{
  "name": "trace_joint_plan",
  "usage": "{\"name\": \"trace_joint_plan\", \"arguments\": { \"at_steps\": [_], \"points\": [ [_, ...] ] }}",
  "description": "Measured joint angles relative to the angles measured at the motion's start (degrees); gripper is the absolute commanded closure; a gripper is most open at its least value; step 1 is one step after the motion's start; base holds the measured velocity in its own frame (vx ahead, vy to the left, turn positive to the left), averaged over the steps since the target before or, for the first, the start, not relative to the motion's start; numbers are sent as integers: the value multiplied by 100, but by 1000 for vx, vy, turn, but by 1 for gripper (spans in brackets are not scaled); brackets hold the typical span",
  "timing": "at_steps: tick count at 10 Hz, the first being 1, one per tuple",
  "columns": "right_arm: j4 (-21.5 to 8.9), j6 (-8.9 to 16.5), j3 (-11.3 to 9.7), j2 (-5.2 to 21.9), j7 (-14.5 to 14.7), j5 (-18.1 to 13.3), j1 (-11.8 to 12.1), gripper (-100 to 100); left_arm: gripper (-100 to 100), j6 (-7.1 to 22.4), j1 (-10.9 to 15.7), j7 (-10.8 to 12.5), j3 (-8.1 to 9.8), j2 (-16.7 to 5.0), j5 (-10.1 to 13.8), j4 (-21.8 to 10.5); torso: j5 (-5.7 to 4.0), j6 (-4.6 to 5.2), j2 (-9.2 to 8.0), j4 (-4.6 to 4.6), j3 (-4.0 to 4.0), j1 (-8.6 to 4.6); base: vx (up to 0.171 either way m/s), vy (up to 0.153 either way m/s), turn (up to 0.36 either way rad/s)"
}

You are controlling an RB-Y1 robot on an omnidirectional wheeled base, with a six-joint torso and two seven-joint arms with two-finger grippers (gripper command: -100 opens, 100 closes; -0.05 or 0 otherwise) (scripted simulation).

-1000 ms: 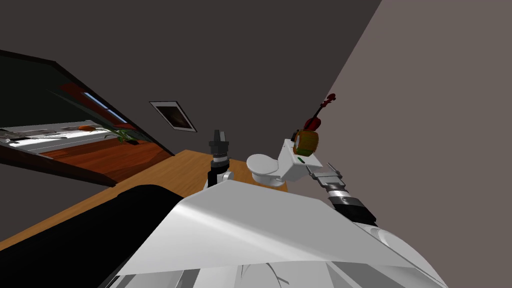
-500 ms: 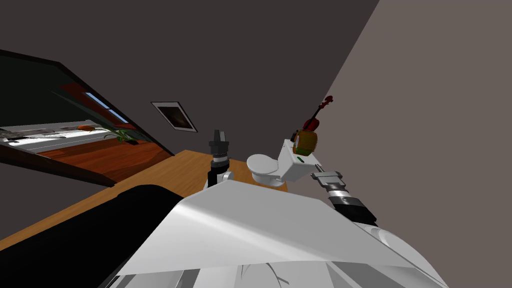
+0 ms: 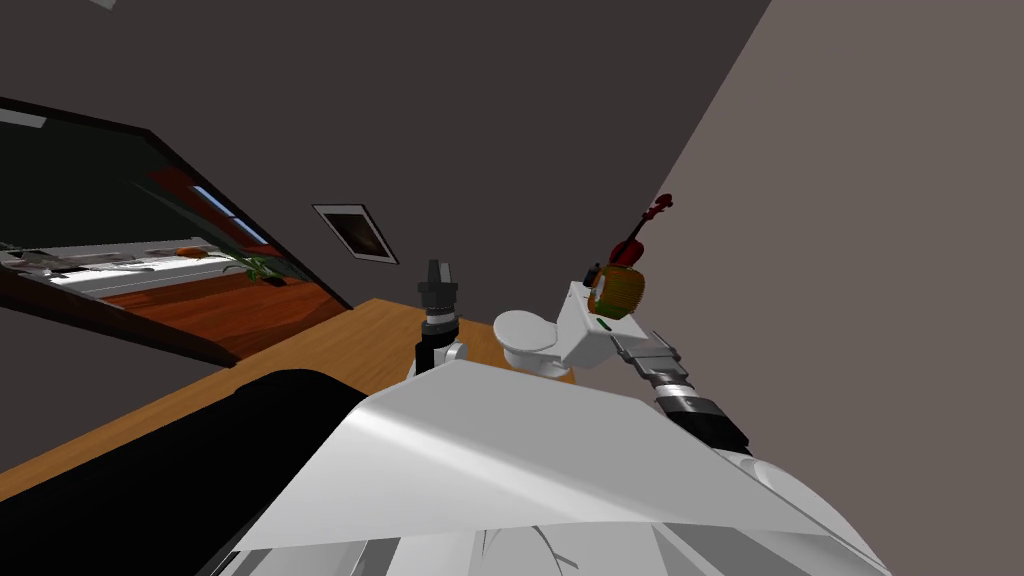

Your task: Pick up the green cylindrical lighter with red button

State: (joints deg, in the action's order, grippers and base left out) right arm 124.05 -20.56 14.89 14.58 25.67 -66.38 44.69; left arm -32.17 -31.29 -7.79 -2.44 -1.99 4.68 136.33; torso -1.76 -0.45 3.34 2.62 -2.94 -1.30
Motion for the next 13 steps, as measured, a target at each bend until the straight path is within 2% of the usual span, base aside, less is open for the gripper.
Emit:
{"name": "trace_joint_plan", "arguments": {
  "at_steps": [4, 5, 6, 8, 10, 12, 13],
  "points": [
    [-386, -65, -94, 129, -388, 359, 183, -100, 0, 0, 0, 0, 0, 0, 0, 0, 1, 1, -5, 0, 2, 5, 89, -29, 57],
    [-401, -82, -91, 130, -400, 372, 186, 0, 0, 0, 0, 0, 0, 0, 0, 0, 3, 1, -21, -4, 11, 15, 7, -5, 0],
    [-399, -80, -91, 130, -399, 371, 185, -100, 0, 0, 1, 0, 0, 1, 0, 0, 5, 1, -32, -6, 17, 22, -50, 1, -67],
    [-269, -137, -29, 20, -296, 384, 77, -100, 0, 0, 2, 0, -1, 1, 0, -1, 8, 2, -67, -14, 38, 31, -87, 14, -43],
    [-15, -45, -34, 31, -344, 333, 36, -100, 0, 0, 2, 0, -1, 1, 0, -1, 10, 2, -72, -16, 41, 39, -91, 26, -59],
    [128, -95, 51, -66, -259, 358, -72, -100, 0, 0, 2, 0, -1, 1, 0, -1, 9, 2, -74, -16, 42, 36, -62, 11, -24],
    [136, -96, 54, -67, -255, 358, -76, 100, 0, 0, 1, 0, -1, 1, 0, -1, 7, 2, -60, -14, 35, 31, -7, 2, 0]
  ]
}}
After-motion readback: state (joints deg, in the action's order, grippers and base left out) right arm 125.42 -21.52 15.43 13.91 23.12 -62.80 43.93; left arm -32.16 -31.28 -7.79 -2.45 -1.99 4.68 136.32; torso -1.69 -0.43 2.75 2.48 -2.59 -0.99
